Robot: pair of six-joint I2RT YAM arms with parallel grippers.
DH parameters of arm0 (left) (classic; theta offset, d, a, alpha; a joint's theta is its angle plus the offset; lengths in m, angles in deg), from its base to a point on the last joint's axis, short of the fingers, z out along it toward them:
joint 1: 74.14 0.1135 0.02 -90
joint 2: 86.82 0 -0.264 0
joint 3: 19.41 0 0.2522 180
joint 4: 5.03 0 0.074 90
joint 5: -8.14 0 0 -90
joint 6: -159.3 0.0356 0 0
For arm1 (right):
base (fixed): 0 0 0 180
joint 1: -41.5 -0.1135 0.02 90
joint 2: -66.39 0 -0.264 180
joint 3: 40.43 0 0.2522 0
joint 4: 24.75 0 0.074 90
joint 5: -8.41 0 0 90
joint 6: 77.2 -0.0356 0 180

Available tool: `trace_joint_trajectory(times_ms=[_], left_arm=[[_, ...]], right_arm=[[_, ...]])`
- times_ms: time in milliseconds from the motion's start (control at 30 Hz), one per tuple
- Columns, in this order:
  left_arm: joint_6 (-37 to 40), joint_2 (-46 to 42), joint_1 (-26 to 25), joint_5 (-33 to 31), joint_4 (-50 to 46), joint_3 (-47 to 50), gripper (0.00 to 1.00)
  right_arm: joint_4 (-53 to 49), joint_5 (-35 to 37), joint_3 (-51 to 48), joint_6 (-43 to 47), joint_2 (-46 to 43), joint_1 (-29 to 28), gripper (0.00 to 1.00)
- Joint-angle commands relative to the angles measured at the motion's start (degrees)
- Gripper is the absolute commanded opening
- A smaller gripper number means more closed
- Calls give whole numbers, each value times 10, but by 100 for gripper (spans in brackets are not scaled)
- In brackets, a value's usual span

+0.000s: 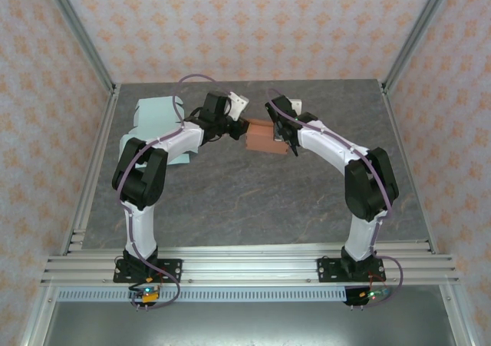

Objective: Fold the paper box

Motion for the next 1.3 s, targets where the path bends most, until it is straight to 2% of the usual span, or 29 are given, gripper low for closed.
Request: trace_joint_trajectory(times_ms=[0,133,333,500,800,1100,1267], left_arm=[[-34,-25,-3,16,-20,-26,9],[-74,-22,-4,10,-45,-50,8],[-144,-4,-6,25,-76,-86,6],[-145,2,-20,16,-122,-108,6],[-177,15,-22,-6,-142,-118,6],[-236,5,-28,-48,-135,-101,8],[-231,-10,-40,-108,-155,-104,12]], right_arm=[[-28,12,-1,-7,17,-3,0],[-38,52,6,8,23,-15,0],[-38,54,6,1,29,-16,0],[-39,50,7,-4,35,-16,0],[-41,57,10,-3,34,-16,0],[-41,59,7,-7,32,-17,0],[-41,59,5,-11,31,-17,0]])
